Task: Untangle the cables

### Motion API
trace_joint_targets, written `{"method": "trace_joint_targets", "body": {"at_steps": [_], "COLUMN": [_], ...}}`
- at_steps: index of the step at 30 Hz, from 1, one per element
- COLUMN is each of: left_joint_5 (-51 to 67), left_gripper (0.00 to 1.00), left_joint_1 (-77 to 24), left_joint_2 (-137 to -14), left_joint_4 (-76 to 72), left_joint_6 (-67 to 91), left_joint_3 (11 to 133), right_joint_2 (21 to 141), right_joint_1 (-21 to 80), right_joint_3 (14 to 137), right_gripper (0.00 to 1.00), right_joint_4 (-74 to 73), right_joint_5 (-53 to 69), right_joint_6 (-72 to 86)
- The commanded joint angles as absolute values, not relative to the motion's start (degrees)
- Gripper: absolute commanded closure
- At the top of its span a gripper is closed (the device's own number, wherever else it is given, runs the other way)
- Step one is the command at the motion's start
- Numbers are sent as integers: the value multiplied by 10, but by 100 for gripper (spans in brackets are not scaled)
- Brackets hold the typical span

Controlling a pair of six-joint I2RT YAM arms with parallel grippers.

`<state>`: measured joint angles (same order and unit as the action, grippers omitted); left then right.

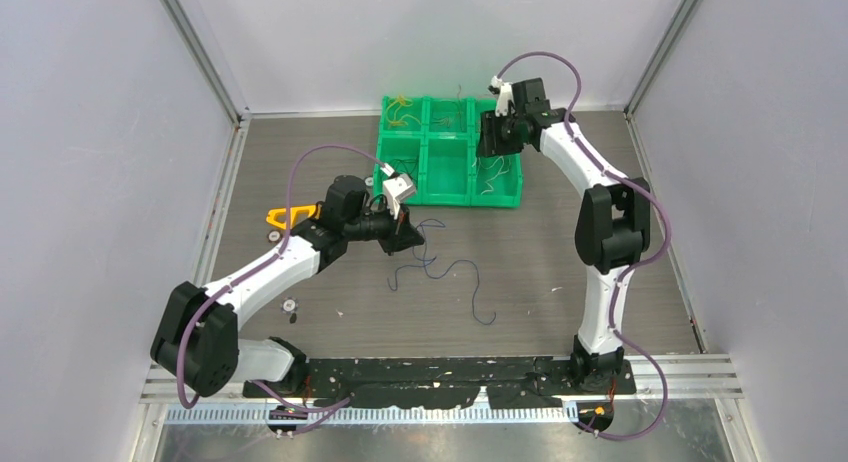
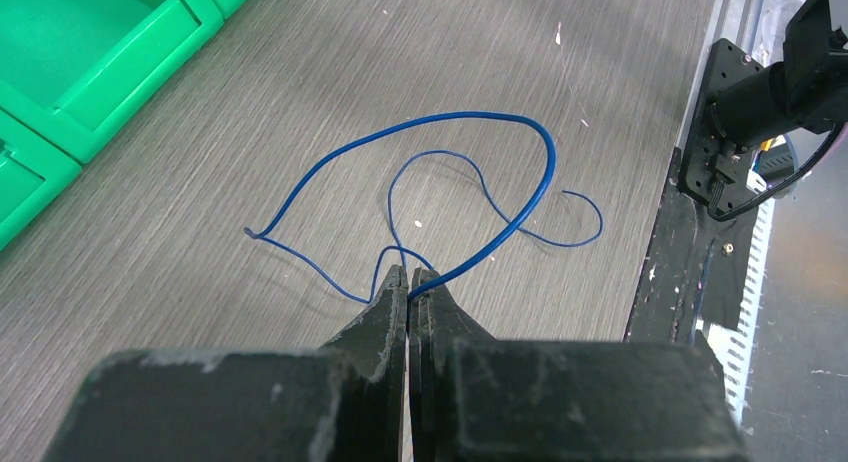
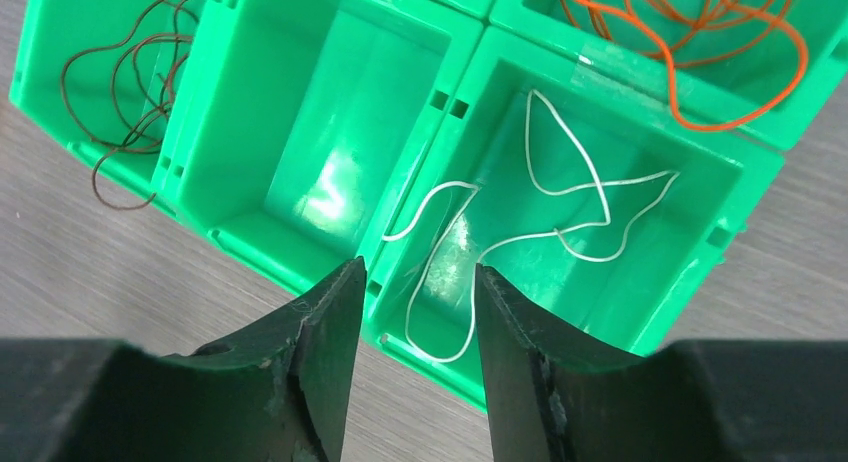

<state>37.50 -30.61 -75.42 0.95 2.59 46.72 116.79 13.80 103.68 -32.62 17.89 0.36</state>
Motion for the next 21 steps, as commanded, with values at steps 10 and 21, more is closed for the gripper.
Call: {"method": "trace_joint_targets", "body": {"at_steps": [10, 21], "left_joint_5": [369, 365], "left_gripper": [100, 100], "left_joint_1": [-303, -303], "left_joint_2": [-758, -755], "left_joint_4": [-2, 17], "left_joint_6": [27, 22], "left_joint_3": [487, 486], "right_joint_2": [1212, 1228], "right_joint_1": [152, 144], "right_joint_3": [1056, 1065], "right_gripper": [55, 89], "right_joint_4": [-303, -307], "right_joint_5": [147, 153], "right_joint_6": [91, 75]}}
